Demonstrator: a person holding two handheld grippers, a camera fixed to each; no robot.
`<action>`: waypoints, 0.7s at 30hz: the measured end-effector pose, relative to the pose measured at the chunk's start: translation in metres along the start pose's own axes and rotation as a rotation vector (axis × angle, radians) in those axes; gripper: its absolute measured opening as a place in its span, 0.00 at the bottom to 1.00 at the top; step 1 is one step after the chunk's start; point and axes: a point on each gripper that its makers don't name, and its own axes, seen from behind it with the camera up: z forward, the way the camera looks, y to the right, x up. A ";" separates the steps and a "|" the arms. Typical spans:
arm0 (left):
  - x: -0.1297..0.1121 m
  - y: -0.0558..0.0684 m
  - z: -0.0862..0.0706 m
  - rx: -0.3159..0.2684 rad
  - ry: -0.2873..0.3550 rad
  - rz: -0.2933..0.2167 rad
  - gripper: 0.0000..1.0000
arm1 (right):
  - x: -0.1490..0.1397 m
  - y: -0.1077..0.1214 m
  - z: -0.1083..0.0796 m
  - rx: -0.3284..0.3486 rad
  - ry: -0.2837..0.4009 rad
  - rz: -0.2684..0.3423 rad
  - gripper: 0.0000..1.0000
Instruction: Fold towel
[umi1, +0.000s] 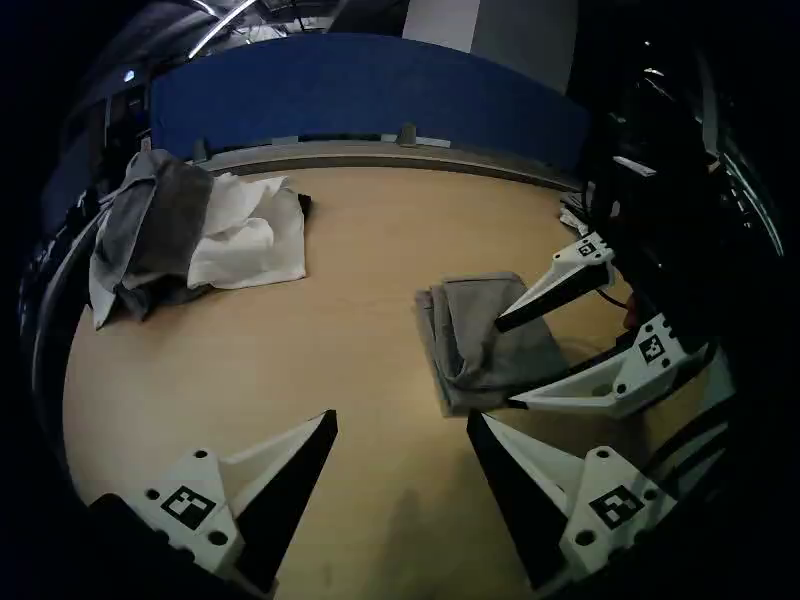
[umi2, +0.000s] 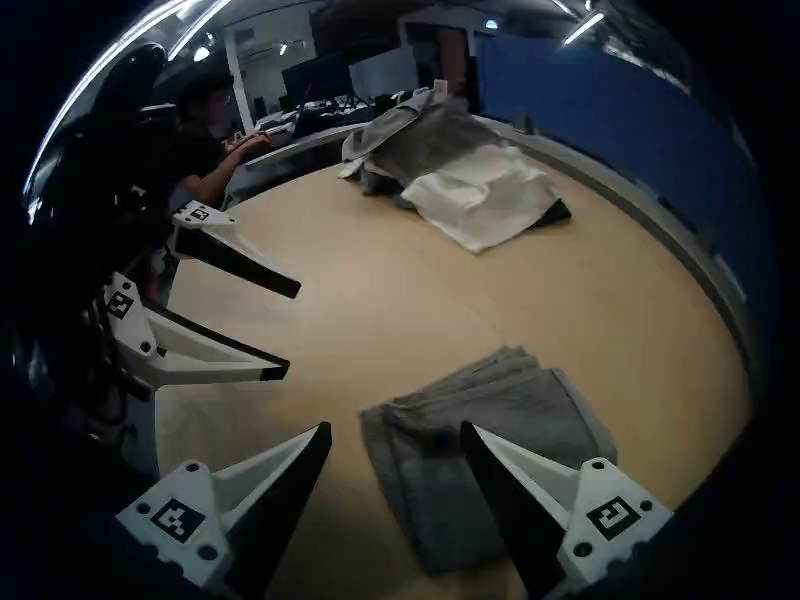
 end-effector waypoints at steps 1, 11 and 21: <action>0.000 0.000 0.000 0.000 0.002 -0.001 0.97 | 0.001 0.003 -0.001 -0.006 0.001 0.001 1.00; 0.000 0.003 -0.002 -0.002 0.009 -0.014 0.97 | -0.003 0.015 0.005 -0.010 -0.012 0.012 1.00; 0.000 0.001 -0.001 0.003 0.011 -0.015 0.97 | -0.020 0.008 0.022 0.019 -0.056 0.016 1.00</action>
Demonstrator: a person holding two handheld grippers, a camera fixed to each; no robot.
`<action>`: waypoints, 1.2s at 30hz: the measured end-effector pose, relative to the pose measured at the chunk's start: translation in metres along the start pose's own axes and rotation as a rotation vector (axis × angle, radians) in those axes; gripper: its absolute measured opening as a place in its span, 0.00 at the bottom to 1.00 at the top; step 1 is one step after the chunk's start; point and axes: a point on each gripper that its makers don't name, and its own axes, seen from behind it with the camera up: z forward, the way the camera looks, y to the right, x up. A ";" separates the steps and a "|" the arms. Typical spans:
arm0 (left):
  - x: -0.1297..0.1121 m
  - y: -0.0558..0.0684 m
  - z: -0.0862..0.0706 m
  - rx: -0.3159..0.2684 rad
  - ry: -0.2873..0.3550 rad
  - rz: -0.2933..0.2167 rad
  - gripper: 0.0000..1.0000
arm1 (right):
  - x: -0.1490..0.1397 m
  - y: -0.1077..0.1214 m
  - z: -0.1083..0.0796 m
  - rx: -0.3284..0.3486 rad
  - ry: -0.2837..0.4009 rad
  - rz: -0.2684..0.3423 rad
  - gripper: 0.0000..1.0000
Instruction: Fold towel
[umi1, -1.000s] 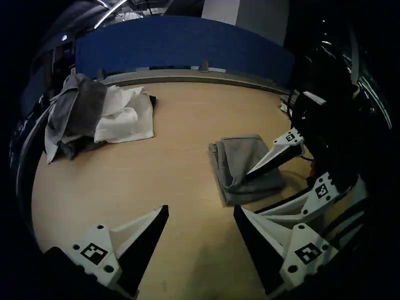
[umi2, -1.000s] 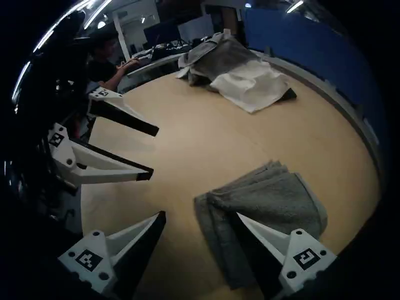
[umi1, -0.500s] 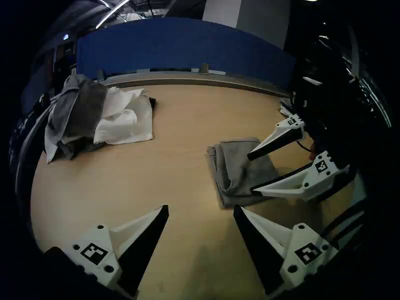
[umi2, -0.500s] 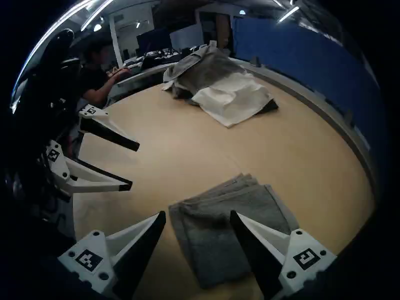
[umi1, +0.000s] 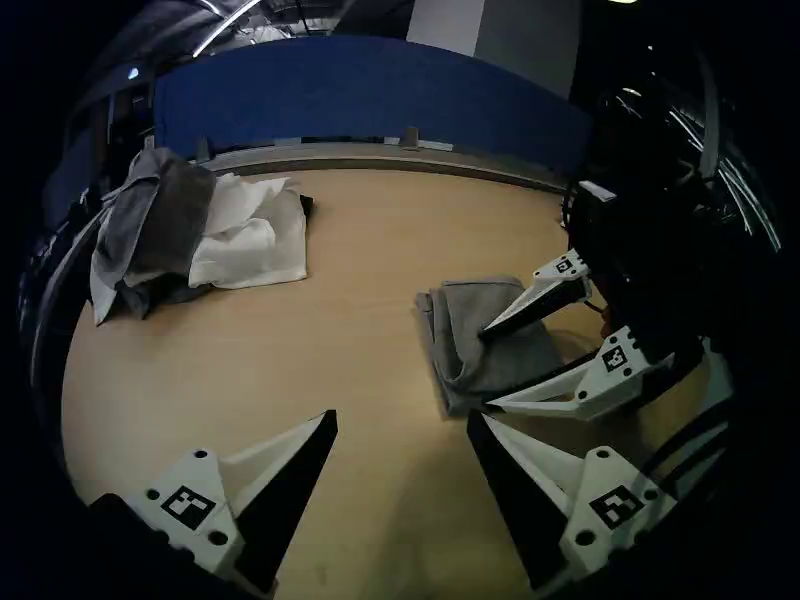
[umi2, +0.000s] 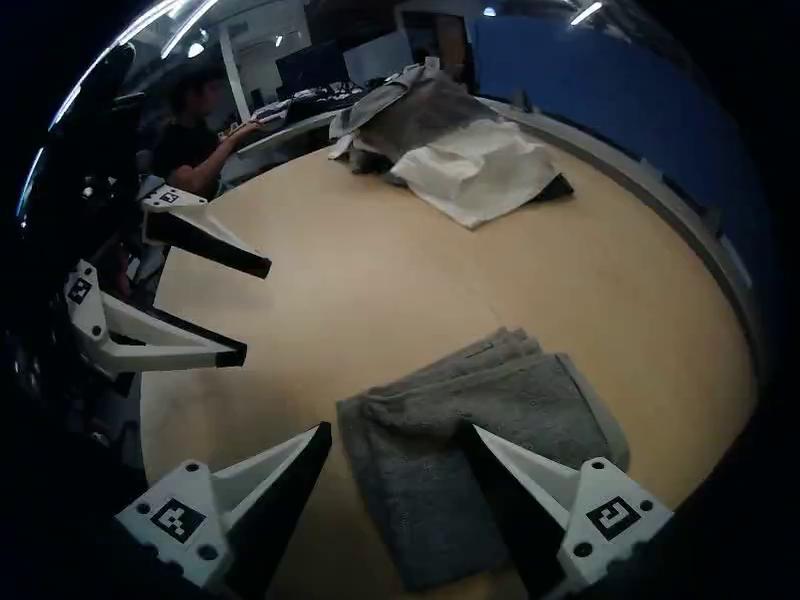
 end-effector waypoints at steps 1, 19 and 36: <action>0.000 0.000 0.000 0.000 0.000 0.000 0.97 | -0.001 0.000 0.001 0.000 -0.004 -0.001 1.00; 0.006 0.002 0.002 -0.006 0.006 0.007 0.97 | 0.004 0.017 -0.050 -0.086 0.072 0.033 1.00; 0.009 0.014 0.003 -0.022 0.009 0.029 0.97 | -0.043 0.017 -0.078 -0.174 0.053 0.126 1.00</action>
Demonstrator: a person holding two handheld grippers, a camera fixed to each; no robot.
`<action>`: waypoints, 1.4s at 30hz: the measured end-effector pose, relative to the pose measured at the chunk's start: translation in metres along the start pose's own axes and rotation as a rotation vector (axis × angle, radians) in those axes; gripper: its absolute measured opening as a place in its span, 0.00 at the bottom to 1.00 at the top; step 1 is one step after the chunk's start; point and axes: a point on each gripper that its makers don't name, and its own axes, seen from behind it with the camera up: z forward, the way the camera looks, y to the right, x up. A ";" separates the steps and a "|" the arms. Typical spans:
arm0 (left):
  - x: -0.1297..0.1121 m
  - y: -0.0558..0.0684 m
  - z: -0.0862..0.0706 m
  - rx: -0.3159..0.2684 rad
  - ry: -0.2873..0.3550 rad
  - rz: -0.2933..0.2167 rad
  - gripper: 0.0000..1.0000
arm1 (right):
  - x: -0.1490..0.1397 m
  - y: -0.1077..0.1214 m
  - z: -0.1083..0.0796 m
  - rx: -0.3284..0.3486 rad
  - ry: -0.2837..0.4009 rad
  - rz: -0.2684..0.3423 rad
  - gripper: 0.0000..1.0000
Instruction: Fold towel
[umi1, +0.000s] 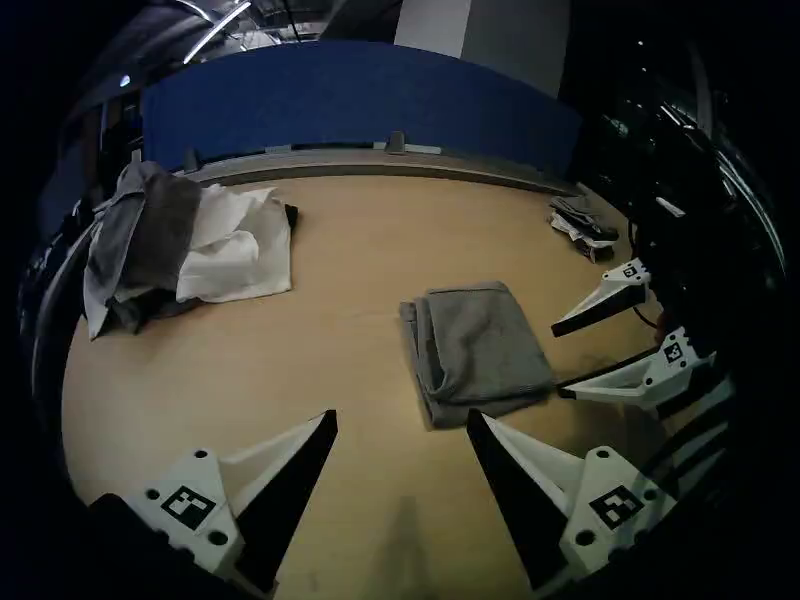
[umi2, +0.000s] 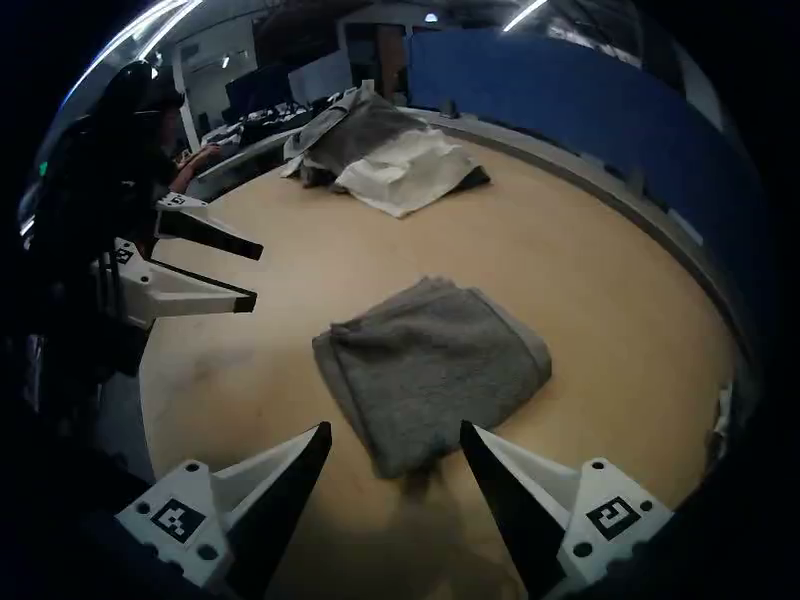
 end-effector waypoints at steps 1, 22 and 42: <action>0.000 0.000 0.000 0.000 0.000 0.001 0.97 | -0.001 0.000 0.000 -0.007 -0.001 0.006 1.00; 0.004 -0.001 -0.003 0.001 0.012 -0.001 0.97 | -0.040 -0.002 0.010 -0.141 -0.093 0.122 0.60; 0.003 -0.002 -0.003 0.005 0.012 -0.001 0.97 | -0.046 -0.008 0.021 -0.153 -0.105 0.234 0.29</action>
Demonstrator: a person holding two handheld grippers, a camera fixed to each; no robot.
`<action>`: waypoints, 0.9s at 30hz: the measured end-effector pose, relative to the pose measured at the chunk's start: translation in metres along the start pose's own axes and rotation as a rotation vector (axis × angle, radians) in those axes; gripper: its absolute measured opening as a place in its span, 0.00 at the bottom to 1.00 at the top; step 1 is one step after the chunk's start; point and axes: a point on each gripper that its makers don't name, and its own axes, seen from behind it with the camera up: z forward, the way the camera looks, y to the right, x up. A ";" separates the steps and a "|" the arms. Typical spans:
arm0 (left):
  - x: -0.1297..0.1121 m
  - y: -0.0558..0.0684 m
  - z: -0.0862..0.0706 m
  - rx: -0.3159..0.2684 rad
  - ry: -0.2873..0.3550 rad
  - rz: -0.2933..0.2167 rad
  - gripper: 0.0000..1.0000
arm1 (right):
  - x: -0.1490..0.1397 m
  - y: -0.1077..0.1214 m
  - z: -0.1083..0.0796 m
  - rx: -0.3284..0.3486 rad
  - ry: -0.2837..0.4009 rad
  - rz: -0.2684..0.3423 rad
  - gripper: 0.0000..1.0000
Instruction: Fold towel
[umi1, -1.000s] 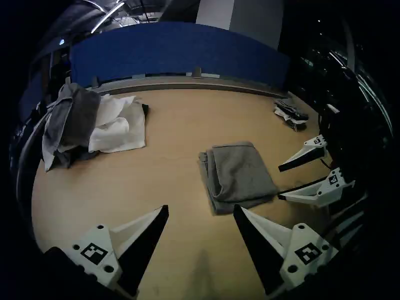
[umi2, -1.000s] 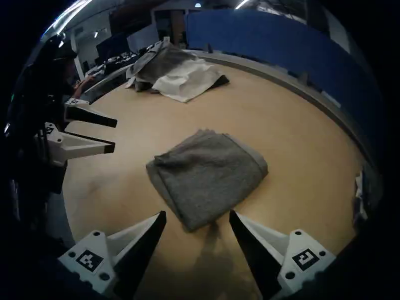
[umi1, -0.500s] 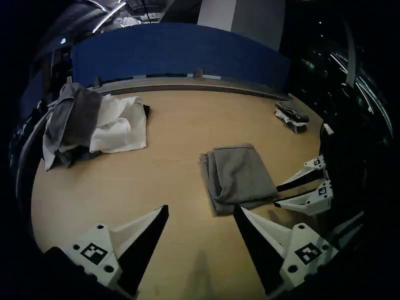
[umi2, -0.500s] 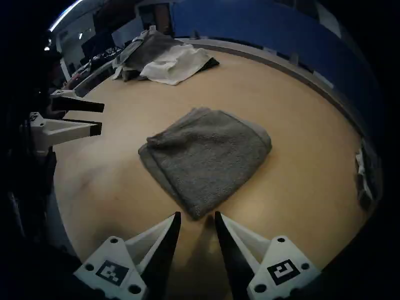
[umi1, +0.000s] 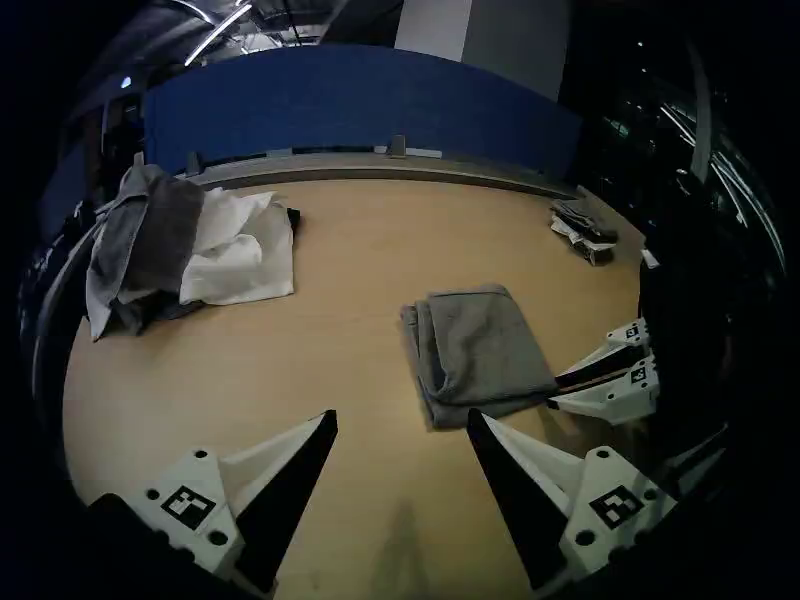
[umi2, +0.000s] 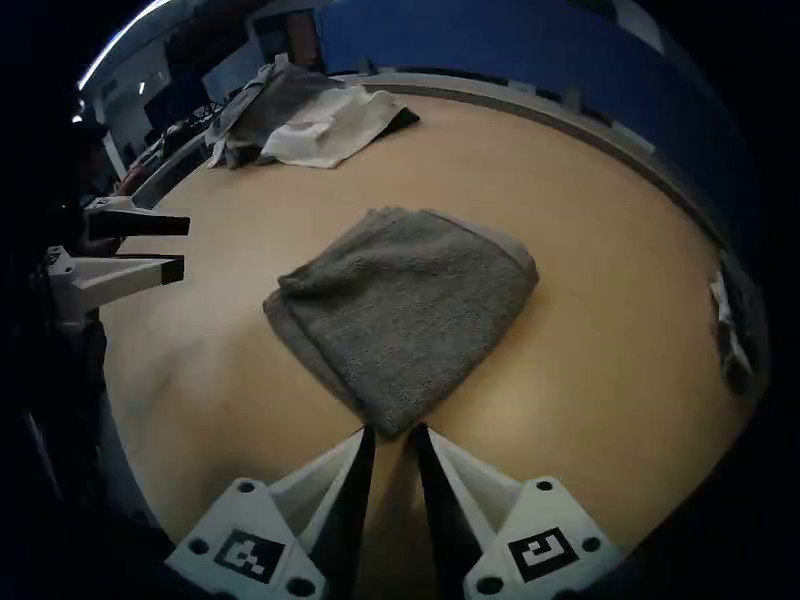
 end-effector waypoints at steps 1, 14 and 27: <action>0.000 0.000 0.000 0.000 0.000 0.000 0.97 | 0.000 0.000 0.001 -0.001 0.000 0.002 0.27; -0.002 0.000 0.000 0.000 -0.004 0.002 0.97 | 0.001 -0.001 0.003 -0.005 0.000 0.017 0.16; -0.005 0.000 0.000 0.003 -0.006 0.003 0.97 | 0.003 0.002 0.000 -0.026 0.022 0.000 0.02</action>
